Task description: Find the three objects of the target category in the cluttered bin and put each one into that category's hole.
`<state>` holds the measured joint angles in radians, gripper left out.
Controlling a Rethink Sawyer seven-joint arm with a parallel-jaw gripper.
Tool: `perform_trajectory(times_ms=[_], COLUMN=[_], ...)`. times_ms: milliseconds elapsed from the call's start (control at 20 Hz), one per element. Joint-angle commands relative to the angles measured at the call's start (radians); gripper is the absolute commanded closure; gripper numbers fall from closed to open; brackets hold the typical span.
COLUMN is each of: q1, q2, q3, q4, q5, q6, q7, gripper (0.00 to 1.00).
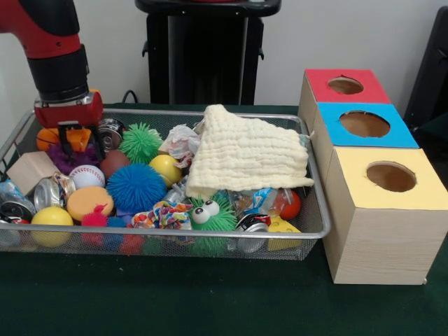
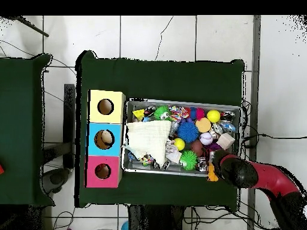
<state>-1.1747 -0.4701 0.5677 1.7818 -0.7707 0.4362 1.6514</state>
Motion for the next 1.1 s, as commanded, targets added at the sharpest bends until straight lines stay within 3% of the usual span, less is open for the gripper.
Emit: perform_trajectory(times_ms=[50,500,750,1100], q1=[-0.009,-0.012,-0.027,-0.017], q2=[0.035,-0.007,-0.086,-0.180], q3=[0.048,0.066,0.100,0.126], q4=[-0.063,-0.047,-0.013,0.034], q5=[-0.004,0.017,0.064,0.107], q6=[0.126,0.168,0.238,0.267], q7=[-0.199,-0.201,-0.222,-0.181], gripper=[0.00,0.00,0.00,0.00])
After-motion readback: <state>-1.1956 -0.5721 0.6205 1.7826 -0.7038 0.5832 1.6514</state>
